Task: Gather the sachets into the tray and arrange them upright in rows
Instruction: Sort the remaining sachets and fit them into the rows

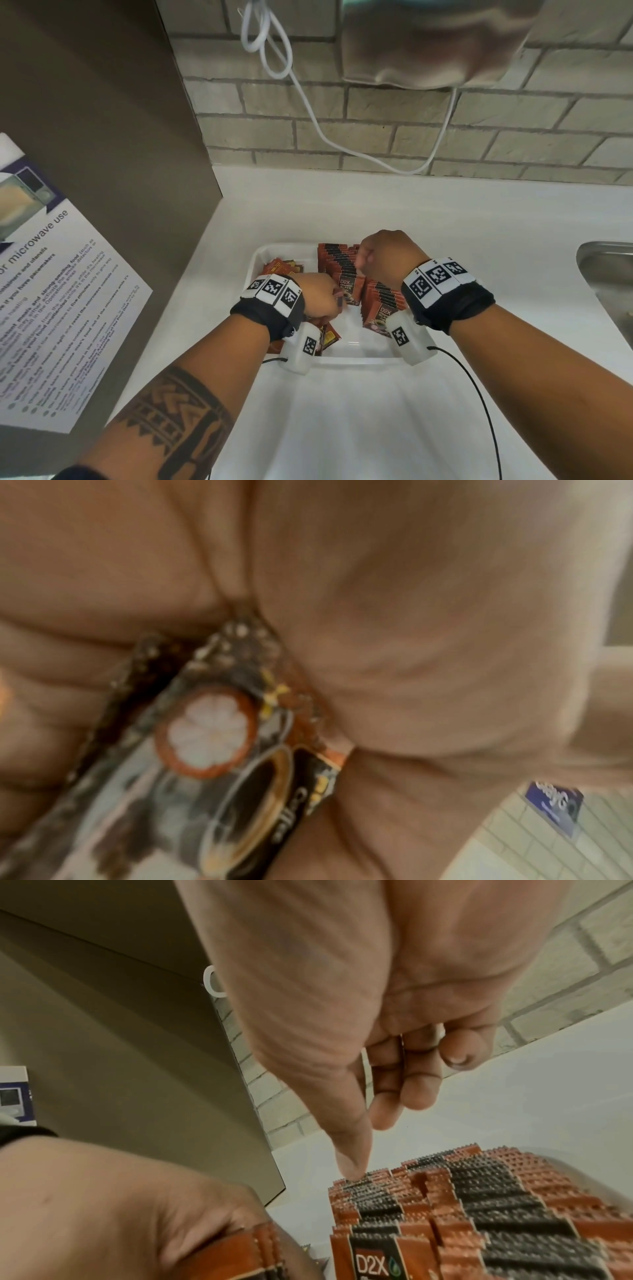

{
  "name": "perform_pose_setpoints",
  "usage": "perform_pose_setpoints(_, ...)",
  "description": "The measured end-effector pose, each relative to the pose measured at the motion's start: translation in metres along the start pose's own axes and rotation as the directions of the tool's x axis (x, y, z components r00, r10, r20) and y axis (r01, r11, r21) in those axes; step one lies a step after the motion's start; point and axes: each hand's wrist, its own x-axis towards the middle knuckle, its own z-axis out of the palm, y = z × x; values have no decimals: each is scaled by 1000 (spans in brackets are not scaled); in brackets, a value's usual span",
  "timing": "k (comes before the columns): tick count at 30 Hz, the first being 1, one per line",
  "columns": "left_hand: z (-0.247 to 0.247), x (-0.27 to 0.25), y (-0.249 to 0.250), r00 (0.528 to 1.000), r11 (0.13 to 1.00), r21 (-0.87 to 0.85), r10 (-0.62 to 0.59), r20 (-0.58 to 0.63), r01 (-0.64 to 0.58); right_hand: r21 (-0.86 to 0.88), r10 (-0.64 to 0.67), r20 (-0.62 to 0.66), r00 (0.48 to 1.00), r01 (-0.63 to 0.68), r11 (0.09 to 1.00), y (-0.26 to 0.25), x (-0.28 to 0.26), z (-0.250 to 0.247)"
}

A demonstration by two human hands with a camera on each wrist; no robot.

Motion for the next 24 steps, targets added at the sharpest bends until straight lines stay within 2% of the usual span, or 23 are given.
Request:
perform_pose_setpoints(4, 1, -5, -7, 999, 999, -43, 19, -27, -20, 28, 22, 7, 1000, -22, 999, 3, -3, 4)
perform_pose_setpoints(7, -3, -3, -21, 987, 965, -231, 101, -128, -128, 104, -18, -32, 999, 21, 994, 9, -9, 5)
perform_pose_setpoints(10, -4, -2, -31, 952, 822, -502, 150, -266, -270, 296, -54, -13, 998, 56, 953, 11, -14, 2)
perform_pose_setpoints(13, 1, -2, -34, 918, 671, -640, 174, -355, -375, 449, -66, 16, 998, 51, 892, 8, -14, -1)
perform_pose_setpoints(18, 3, -14, -29, 902, 433, -795, 278, -330, -425, 542, -47, -52, 998, 68, 838, 8, -14, -6)
perform_pose_setpoints(21, 3, -14, -30, 872, 439, -755, 280, -401, -487, 556, -36, -69, 997, 68, 829, 7, -13, -10)
perform_pose_setpoints(23, 1, -16, -32, 867, 525, -691, 265, -422, -497, 524, -31, -100, 994, 80, 848, 6, -12, -10)
perform_pose_setpoints(24, -2, -17, -35, 872, 605, -636, 240, -427, -478, 496, -24, -126, 992, 84, 864, 5, -11, -10)
